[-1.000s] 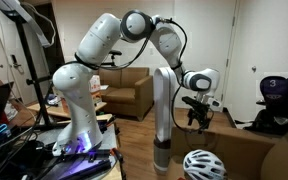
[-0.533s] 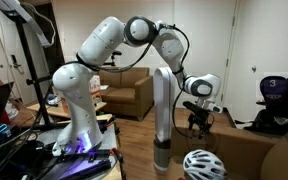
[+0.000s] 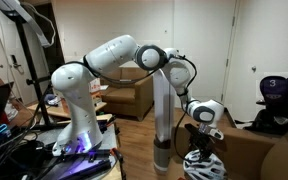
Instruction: Put the helmet on the right armrest
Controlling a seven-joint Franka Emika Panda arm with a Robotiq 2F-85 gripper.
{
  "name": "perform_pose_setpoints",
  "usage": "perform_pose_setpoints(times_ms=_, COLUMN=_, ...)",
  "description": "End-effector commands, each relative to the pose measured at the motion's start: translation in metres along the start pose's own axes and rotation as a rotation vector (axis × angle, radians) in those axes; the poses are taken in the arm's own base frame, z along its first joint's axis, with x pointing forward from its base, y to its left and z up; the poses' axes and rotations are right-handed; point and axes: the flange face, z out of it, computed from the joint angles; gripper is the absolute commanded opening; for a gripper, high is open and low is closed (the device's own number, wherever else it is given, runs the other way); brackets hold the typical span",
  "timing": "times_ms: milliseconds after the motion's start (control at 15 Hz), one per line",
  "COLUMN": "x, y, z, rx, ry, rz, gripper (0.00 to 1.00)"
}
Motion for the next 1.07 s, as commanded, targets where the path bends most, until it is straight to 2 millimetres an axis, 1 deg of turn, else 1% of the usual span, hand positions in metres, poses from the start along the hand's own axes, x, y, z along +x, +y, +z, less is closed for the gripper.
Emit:
perform_pose_setpoints(times_ms=0, x=0.027, y=0.010, z=0.004, rx=-0.015, ry=0.110, rz=-0.019, gripper=1.00)
perform_pose_setpoints(times_ms=267, x=0.041, y=0.014, z=-0.002, rx=-0.034, ry=0.177, rz=-0.023, gripper=1.00)
perform_pose_setpoints(times_ms=333, x=0.021, y=0.009, z=-0.014, rx=-0.028, ry=0.178, rz=-0.019, gripper=1.00)
perform_pose_setpoints(times_ms=533, x=0.023, y=0.008, z=-0.006, rx=-0.018, ry=0.183, rz=-0.022, gripper=1.00)
perform_pose_setpoints(times_ms=600, x=0.022, y=0.008, z=-0.005, rx=-0.017, ry=0.178, rz=-0.021, gripper=0.75)
perform_pose_setpoints(times_ms=667, x=0.021, y=0.009, z=-0.006, rx=-0.018, ry=0.175, rz=-0.020, gripper=0.73)
perform_pose_setpoints(times_ms=733, x=0.021, y=0.009, z=-0.010, rx=-0.017, ry=0.176, rz=-0.020, gripper=0.67)
perform_pose_setpoints(times_ms=867, x=0.020, y=0.012, z=-0.021, rx=-0.019, ry=0.180, rz=-0.018, gripper=0.55)
perform_pose_setpoints(times_ms=933, x=0.019, y=0.013, z=-0.023, rx=-0.025, ry=0.180, rz=-0.015, gripper=0.46)
perform_pose_setpoints(times_ms=1000, x=0.018, y=0.014, z=-0.027, rx=-0.026, ry=0.180, rz=-0.017, gripper=0.40)
